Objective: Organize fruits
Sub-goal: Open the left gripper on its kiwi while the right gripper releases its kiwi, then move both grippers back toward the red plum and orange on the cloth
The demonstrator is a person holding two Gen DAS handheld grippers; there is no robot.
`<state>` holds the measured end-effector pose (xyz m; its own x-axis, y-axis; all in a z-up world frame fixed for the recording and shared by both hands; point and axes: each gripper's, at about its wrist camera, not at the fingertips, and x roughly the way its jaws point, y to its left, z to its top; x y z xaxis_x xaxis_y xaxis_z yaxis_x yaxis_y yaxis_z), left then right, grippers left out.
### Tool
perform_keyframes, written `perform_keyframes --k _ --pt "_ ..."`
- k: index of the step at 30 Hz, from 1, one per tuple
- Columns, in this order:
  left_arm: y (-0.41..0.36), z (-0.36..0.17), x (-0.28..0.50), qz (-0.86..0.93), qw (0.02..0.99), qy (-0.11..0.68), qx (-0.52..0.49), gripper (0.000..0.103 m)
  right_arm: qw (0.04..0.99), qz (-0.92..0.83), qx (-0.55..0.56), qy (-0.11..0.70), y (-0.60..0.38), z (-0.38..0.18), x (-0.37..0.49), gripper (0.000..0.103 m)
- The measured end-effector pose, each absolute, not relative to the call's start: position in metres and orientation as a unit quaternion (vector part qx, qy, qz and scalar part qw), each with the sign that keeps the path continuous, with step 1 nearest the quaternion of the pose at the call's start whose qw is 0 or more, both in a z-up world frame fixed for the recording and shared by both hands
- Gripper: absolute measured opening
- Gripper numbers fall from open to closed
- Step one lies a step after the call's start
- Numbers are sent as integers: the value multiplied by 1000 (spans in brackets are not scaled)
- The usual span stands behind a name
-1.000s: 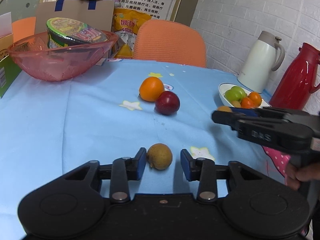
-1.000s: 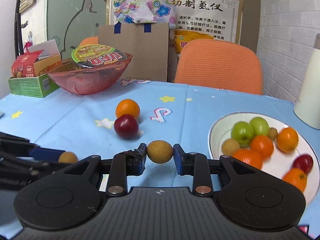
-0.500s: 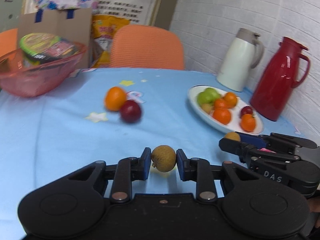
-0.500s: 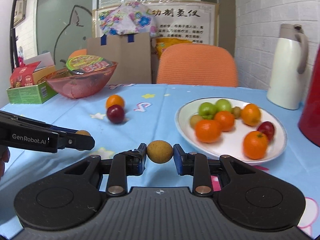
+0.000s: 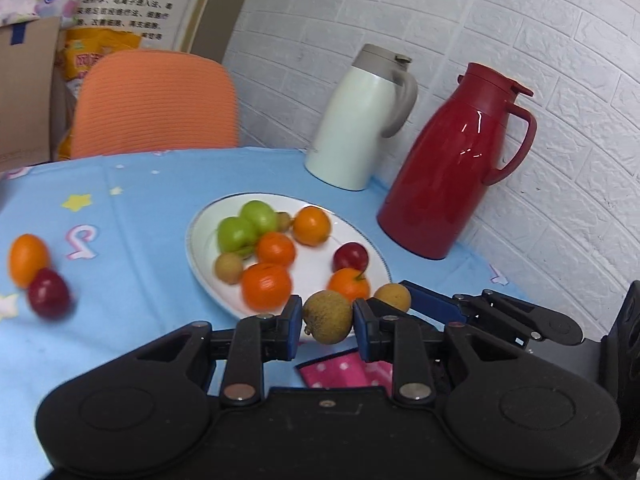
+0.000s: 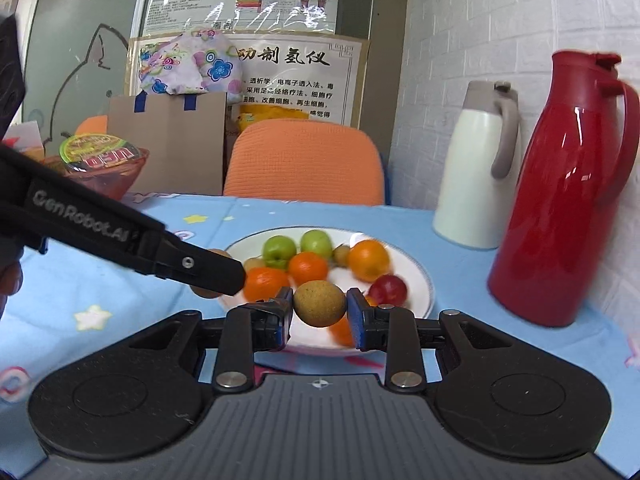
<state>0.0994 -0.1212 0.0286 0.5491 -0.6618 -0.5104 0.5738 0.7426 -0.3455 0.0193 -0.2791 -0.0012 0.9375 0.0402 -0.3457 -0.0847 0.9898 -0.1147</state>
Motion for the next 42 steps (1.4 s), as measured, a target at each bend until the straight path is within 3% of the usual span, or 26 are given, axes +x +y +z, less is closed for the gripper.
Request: perform_keyframes --k 25,27,30,34,42 --pt "-138 -1 129 -339 872 349 -59 98 975 44 -50 214 -280 -19 40 52" --pt "-136 0 127 -338 873 347 -60 103 975 42 -55 212 -279 -19 39 55" --pt "-132 3 121 -335 878 336 -62 103 976 33 -58 208 -278 -19 37 70" --pt "-124 7 112 -331 883 326 -69 103 978 24 -57 200 -278 -19 31 101" --pt "-107 12 87 -292 905 303 -62 103 977 25 -70 199 -269 -19 22 103"
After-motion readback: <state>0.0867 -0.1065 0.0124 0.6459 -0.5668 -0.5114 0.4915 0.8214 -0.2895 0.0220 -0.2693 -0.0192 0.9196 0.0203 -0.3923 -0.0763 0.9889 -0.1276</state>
